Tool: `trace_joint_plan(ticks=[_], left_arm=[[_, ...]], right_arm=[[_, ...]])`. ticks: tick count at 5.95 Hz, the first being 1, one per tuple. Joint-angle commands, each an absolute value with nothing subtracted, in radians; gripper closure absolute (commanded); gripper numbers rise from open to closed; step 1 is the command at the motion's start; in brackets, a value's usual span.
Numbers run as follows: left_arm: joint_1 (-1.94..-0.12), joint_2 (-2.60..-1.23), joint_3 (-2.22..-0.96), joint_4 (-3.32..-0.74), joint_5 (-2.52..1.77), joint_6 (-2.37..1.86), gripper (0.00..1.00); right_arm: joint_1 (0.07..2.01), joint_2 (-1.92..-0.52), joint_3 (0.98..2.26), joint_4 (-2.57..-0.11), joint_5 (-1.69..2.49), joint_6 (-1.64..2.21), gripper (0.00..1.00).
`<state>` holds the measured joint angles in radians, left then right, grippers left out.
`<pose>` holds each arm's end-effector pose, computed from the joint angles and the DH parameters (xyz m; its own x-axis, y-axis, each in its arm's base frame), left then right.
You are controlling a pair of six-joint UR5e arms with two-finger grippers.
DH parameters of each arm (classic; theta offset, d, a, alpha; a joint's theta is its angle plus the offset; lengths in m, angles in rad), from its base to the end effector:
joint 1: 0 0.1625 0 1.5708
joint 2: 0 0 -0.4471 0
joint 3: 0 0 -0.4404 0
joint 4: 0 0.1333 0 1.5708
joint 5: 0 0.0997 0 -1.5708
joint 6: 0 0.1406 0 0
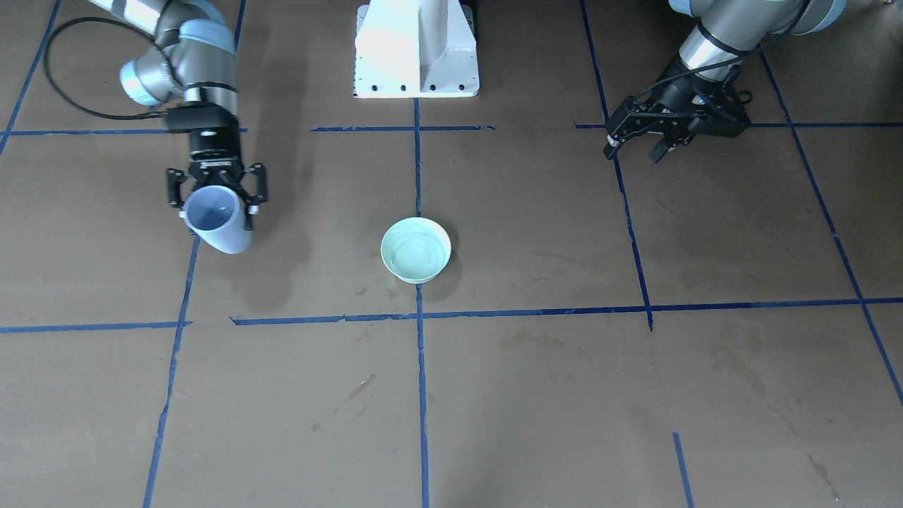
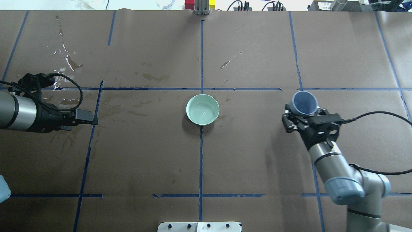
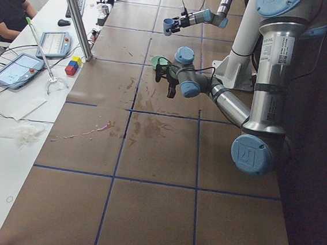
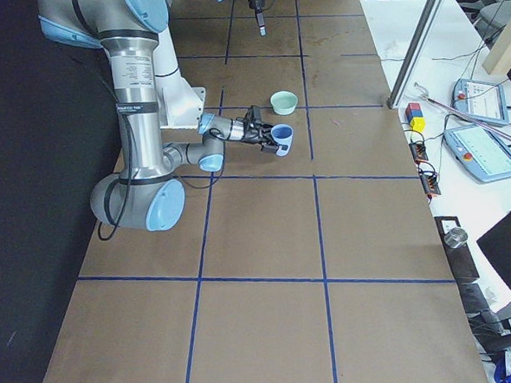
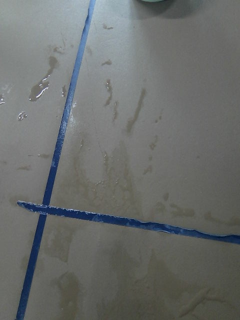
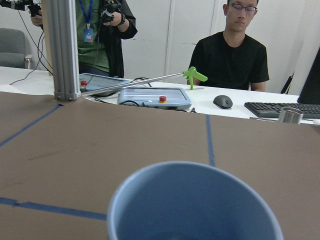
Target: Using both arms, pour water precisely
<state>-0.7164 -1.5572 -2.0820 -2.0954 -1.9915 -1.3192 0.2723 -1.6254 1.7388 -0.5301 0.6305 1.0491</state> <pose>0.3592 -0.4134 0.3812 0.4647 -0.1033 -0.8794 0.2281 0.9736 0.0062 -0.4434 -0.3801 0.5015 0.7715 -0.0896 0.6299 -0.5600 0.3743 0.7391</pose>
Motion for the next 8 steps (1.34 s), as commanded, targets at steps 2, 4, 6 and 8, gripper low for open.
trace_joint_plan(ticks=[2,4,6,8], left_arm=[[-0.716,-1.555,-2.082,-2.095,-1.991,-1.319,0.00],[-0.718,-1.554,-2.083,-2.095,-1.991,-1.319,0.00],[-0.718,-1.554,-2.083,-2.095,-1.991,-1.319,0.00],[-0.718,-1.554,-2.083,-2.095,-1.991,-1.319,0.00]], right_arm=[[0.304,-1.915,1.732,-0.275,0.673,1.060,0.88],[0.299,-1.905,1.488,0.012,0.669,1.052,0.87],[0.295,-1.896,1.486,0.018,0.647,1.028,0.85],[0.293,-1.864,1.448,0.018,0.640,1.028,0.77]])
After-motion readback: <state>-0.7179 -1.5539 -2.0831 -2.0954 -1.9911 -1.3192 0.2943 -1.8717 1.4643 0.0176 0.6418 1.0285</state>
